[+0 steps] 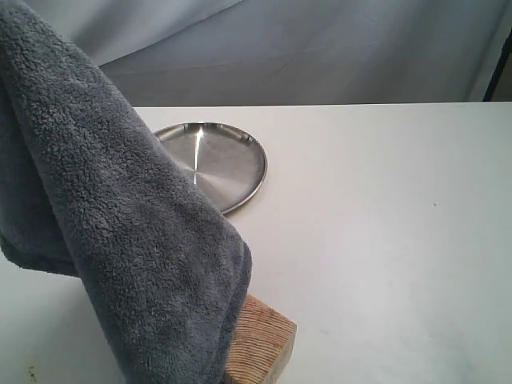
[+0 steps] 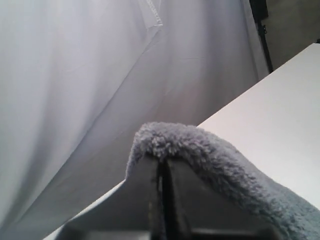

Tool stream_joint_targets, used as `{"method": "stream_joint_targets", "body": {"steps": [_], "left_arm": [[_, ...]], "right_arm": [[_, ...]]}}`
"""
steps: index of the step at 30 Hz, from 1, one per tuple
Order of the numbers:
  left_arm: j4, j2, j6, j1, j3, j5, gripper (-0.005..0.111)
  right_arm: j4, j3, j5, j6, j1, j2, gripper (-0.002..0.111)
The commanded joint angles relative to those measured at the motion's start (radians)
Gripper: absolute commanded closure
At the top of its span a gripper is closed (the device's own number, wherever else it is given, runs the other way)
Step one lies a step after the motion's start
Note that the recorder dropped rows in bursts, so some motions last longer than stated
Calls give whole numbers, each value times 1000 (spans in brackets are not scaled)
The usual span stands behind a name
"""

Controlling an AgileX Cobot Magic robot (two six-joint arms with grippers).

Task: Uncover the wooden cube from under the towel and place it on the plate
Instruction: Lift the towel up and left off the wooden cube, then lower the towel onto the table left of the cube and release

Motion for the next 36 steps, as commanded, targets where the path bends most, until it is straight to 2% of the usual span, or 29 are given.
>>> {"method": "stream_joint_targets", "body": {"steps": [1, 5, 7, 12, 15, 20, 30, 36], "left_arm": [[166, -23, -112, -4, -5, -58, 107], [424, -49, -363, 1, -5, -27, 107], [477, -85, -405, 1, -5, -9, 107], [456, -204, -510, 1, -4, 11, 107], [421, -200, -510, 1, 0, 50, 107], [322, -161, -510, 1, 36, 40, 107], [322, -156, -494, 1, 78, 50, 107], [368, -160, -468, 1, 89, 129, 107]], "right_arm": [[-10, 4, -2, 3, 0, -7, 108], [-10, 4, -2, 1, 0, -7, 108], [-10, 4, -2, 1, 0, -7, 108], [-10, 4, -2, 1, 0, -7, 108], [-10, 4, -2, 3, 0, -7, 108], [-10, 4, -2, 3, 0, -7, 108], [-10, 4, -2, 1, 0, -7, 108], [-10, 4, -2, 1, 0, -7, 108]]}}
